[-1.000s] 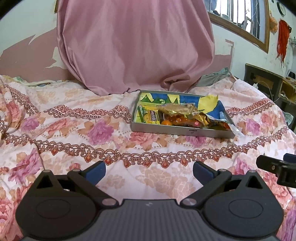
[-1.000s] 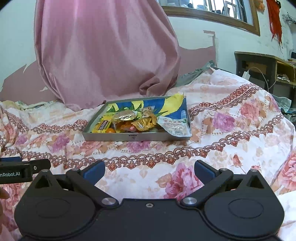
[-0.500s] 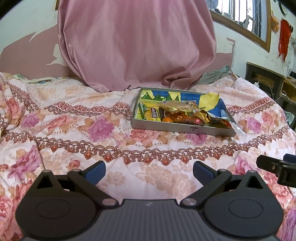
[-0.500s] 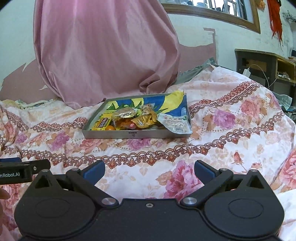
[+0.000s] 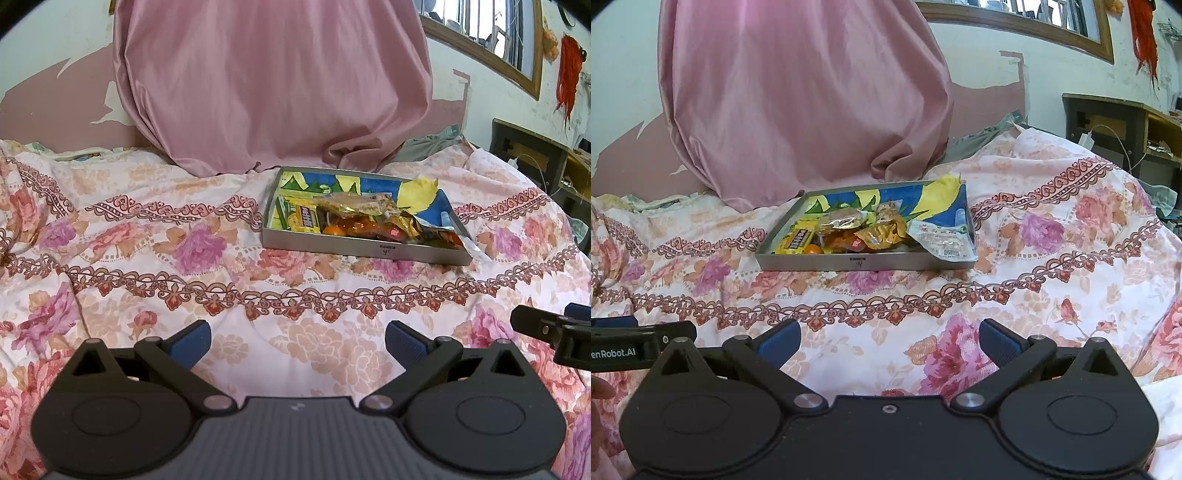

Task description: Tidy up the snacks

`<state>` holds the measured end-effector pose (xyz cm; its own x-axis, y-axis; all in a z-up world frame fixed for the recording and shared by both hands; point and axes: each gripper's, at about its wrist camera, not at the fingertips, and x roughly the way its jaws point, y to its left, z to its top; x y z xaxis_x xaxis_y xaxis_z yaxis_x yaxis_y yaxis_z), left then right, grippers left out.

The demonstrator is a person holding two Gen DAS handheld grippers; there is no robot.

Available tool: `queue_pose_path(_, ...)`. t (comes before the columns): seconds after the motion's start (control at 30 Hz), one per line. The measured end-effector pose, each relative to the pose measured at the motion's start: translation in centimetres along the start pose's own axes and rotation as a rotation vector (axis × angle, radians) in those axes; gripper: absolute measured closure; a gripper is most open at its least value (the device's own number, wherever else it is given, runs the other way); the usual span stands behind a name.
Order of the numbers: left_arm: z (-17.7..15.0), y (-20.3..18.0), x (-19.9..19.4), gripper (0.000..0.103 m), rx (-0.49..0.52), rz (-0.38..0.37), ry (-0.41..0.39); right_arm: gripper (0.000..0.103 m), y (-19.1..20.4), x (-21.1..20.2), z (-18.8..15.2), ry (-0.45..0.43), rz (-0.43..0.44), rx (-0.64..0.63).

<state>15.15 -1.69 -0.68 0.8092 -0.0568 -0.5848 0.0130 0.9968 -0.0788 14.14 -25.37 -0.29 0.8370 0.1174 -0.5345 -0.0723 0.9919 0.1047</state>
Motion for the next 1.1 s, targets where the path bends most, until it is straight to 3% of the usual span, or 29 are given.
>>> queue_pose_path(1.1,-0.49,0.14,0.66,0.001,-0.005,0.015,0.036,0.001,0.12,0.48,-0.31,0.019,0.0,-0.015)
